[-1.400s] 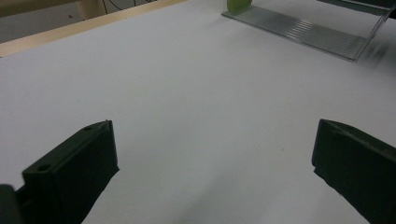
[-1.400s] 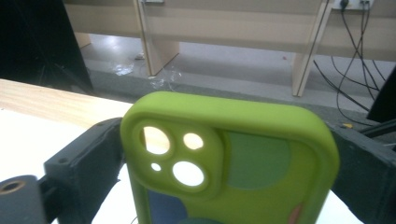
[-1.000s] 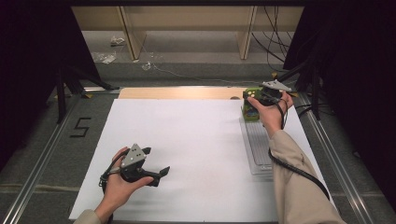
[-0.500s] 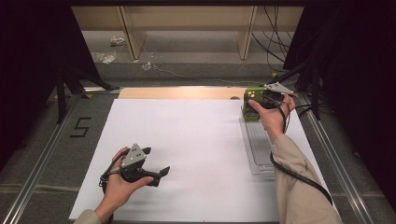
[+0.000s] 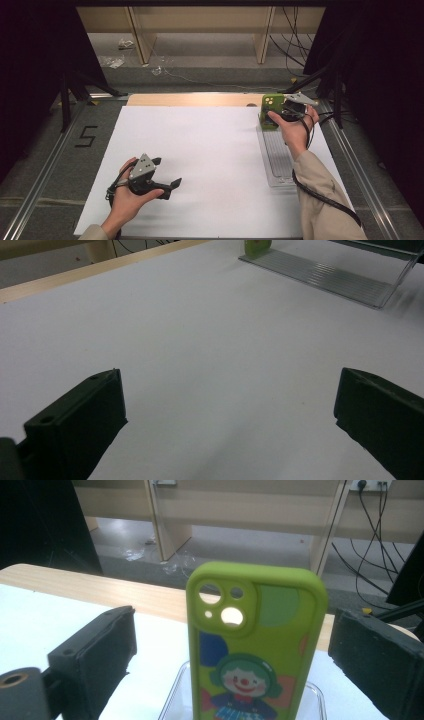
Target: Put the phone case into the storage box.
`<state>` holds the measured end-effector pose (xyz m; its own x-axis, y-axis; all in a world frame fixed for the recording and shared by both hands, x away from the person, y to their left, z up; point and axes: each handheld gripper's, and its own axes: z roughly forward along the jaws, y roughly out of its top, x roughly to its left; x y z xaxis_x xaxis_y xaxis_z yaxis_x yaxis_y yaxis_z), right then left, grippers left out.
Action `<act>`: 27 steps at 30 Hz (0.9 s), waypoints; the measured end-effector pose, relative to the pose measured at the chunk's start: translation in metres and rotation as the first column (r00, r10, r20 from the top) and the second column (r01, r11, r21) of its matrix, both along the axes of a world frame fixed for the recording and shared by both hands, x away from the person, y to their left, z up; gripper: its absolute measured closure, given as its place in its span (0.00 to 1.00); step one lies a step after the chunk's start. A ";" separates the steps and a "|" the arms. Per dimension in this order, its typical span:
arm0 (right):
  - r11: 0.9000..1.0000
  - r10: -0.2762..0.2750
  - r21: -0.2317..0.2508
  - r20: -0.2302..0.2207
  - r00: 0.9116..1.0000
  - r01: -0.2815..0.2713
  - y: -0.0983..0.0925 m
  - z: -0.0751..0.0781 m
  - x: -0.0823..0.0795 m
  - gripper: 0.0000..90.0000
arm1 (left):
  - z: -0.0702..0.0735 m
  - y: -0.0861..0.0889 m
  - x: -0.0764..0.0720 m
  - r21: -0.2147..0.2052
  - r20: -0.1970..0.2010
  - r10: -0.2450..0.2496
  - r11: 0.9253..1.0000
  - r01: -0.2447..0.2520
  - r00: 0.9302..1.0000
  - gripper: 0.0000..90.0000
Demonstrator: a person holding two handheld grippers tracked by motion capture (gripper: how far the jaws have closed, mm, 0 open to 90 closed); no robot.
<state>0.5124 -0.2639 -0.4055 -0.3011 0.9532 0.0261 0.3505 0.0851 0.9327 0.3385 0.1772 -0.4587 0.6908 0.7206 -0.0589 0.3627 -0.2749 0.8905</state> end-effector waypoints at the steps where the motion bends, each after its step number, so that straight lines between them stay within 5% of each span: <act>1: 1.000 0.002 0.003 0.000 1.000 -0.002 0.000 0.000 -0.002 0.08 | 0.000 0.000 0.000 0.000 0.000 0.000 1.000 0.000 1.000 0.00; 16: 0.997 0.076 -0.017 0.017 0.997 -0.076 0.002 0.004 -0.035 0.14 | 0.000 0.000 0.000 0.001 -0.002 0.001 1.000 -0.001 1.000 0.00; 27: 0.987 0.160 -0.026 0.022 0.987 -0.160 0.012 0.004 -0.061 0.15 | 0.001 0.000 -0.001 0.000 0.000 0.002 1.000 -0.002 1.000 0.00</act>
<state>0.4510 -0.2518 -0.4014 -0.4499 0.8930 -0.0052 0.3080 0.1607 0.9377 0.3379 0.1769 -0.4581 0.6896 0.7218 -0.0595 0.3635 -0.2739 0.8904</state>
